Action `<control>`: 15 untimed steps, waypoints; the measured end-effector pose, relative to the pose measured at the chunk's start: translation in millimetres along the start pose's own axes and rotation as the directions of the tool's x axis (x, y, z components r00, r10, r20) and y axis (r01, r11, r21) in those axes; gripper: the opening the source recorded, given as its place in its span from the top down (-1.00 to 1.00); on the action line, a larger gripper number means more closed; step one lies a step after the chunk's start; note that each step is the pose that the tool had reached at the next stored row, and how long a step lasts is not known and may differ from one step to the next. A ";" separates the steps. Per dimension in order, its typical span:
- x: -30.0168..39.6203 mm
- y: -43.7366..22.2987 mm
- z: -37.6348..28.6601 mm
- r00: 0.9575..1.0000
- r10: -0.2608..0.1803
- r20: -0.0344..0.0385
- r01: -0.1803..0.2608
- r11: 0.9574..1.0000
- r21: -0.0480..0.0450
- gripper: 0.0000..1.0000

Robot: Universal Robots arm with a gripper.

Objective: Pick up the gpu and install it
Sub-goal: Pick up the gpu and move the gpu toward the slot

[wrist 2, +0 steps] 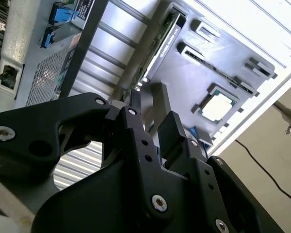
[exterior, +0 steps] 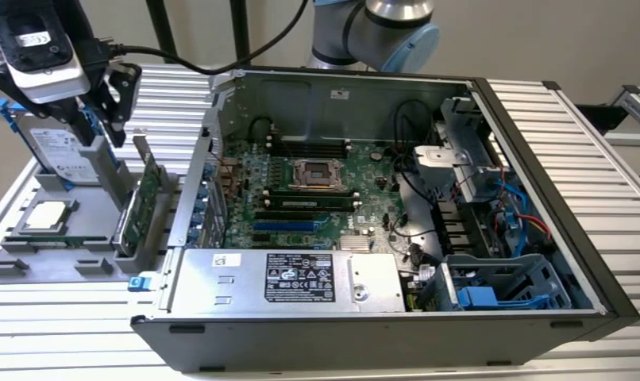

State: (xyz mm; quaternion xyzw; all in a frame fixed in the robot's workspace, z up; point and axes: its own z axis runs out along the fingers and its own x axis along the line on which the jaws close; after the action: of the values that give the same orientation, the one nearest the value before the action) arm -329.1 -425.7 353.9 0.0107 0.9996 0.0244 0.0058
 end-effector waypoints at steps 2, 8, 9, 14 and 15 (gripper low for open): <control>0.0 -0.1 1.4 1.000 0.000 0.000 0.000 1.000 0.000 -1.00; 0.0 -0.3 5.4 1.000 0.000 -0.001 0.000 1.000 0.000 -1.00; 0.1 -0.4 6.1 1.000 0.000 -0.001 0.000 1.000 0.000 -1.00; 0.1 -0.5 9.3 1.000 0.000 -0.001 0.000 1.000 0.000 -1.00; 0.1 -0.6 9.9 1.000 0.000 -0.002 0.000 1.000 0.000 -1.00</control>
State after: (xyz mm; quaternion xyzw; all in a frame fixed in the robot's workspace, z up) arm -329.1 -425.8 344.0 0.0107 0.9996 0.0244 0.0050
